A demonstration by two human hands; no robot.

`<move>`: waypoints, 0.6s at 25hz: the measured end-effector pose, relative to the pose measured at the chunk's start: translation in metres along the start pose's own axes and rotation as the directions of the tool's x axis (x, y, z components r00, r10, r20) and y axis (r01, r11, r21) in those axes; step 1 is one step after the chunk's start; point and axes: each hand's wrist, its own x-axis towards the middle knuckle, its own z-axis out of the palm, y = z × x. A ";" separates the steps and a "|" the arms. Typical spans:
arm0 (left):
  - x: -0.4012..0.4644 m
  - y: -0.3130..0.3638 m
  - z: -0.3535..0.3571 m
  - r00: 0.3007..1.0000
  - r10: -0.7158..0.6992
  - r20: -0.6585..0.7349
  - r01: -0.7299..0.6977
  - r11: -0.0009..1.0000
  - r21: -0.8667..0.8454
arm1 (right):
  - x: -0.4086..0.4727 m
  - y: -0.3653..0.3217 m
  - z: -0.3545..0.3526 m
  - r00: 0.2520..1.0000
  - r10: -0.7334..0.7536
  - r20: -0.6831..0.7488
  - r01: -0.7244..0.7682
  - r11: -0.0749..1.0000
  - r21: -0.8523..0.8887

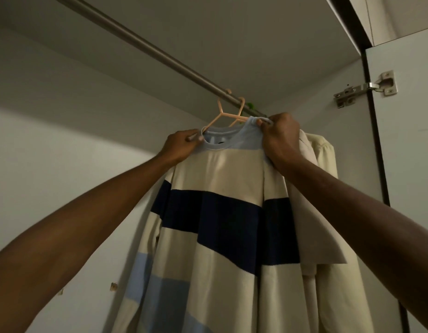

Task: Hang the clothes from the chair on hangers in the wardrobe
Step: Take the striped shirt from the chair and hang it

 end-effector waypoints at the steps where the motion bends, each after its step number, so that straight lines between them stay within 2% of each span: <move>1: -0.002 0.014 0.008 0.997 0.062 0.038 -0.060 0.997 -0.042 | -0.001 0.004 0.001 1.000 -0.001 0.007 0.002 0.999 -0.036; 3: 0.001 0.037 0.022 0.984 0.134 0.119 -0.123 0.988 -0.091 | -0.003 0.010 0.001 1.000 0.028 0.006 -0.028 0.995 -0.091; 5: 0.007 0.053 0.034 0.977 0.125 0.170 -0.107 0.988 -0.114 | -0.004 0.011 -0.001 0.996 0.083 -0.012 -0.084 0.993 -0.083; 11: 0.018 0.079 0.064 0.994 0.096 0.043 -0.096 0.995 0.010 | -0.012 0.013 -0.022 0.994 0.065 0.087 -0.064 0.998 -0.025; 15: 0.015 0.082 0.055 0.995 0.092 0.050 -0.094 0.995 0.031 | -0.015 0.017 -0.032 0.987 0.086 0.133 -0.091 0.995 0.036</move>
